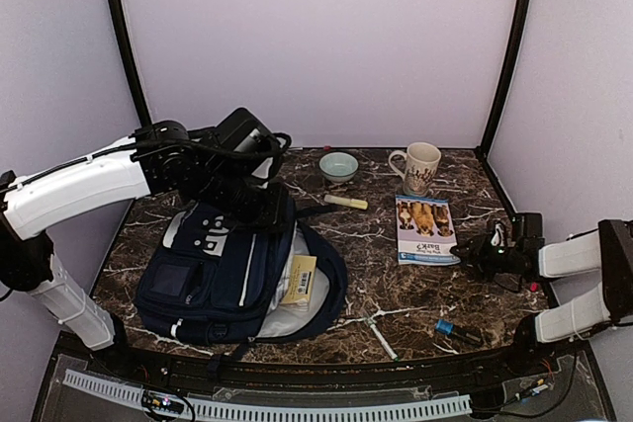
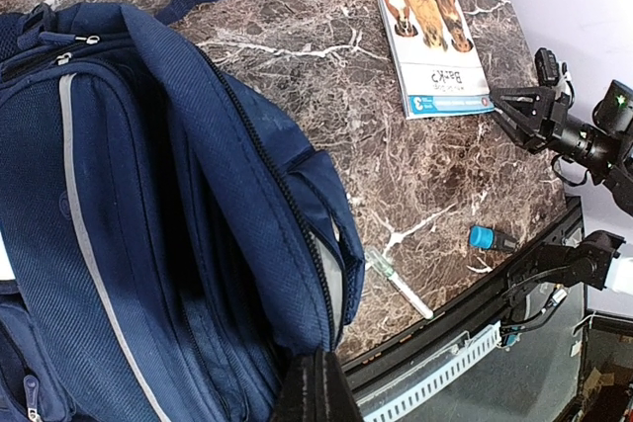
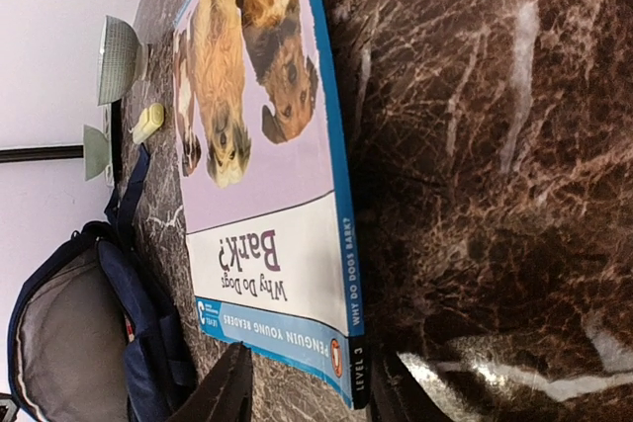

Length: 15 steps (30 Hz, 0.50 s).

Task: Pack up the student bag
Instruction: Pick up the book from the center of the board.

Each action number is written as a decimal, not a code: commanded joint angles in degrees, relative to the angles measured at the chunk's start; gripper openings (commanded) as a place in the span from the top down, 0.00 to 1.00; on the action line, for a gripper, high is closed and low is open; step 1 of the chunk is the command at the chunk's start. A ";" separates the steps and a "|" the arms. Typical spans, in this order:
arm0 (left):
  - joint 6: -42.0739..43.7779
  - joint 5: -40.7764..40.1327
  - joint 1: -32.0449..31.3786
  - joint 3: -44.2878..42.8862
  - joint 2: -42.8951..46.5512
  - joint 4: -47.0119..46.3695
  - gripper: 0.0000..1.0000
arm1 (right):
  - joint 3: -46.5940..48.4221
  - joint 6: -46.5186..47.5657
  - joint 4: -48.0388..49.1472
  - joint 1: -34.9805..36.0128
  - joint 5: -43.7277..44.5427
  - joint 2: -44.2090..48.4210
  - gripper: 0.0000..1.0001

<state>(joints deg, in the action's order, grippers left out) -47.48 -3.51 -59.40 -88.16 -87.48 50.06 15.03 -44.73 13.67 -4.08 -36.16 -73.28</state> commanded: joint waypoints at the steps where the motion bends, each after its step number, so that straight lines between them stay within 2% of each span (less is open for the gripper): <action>1: 0.99 0.43 -0.19 -2.28 0.20 -0.56 1.00 | 2.28 2.74 2.73 -0.13 -0.58 -1.74 0.62; 7: 1.24 0.26 -0.11 -2.65 -0.26 -0.58 1.00 | 2.61 2.37 5.55 0.09 -3.04 -5.86 0.70; 13: 1.85 0.00 -0.11 -4.02 -1.55 -0.49 1.00 | 3.45 1.31 5.28 0.24 -3.87 -7.39 0.99; 15: 2.02 0.04 -0.09 -4.79 -2.19 -0.26 1.00 | 4.11 0.85 4.02 0.30 -3.98 -6.49 1.00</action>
<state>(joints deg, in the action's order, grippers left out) -46.65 -3.42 -59.40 -89.82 -89.67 50.52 16.80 -43.18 16.27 -3.97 -39.13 -80.66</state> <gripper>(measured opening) 0.012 0.020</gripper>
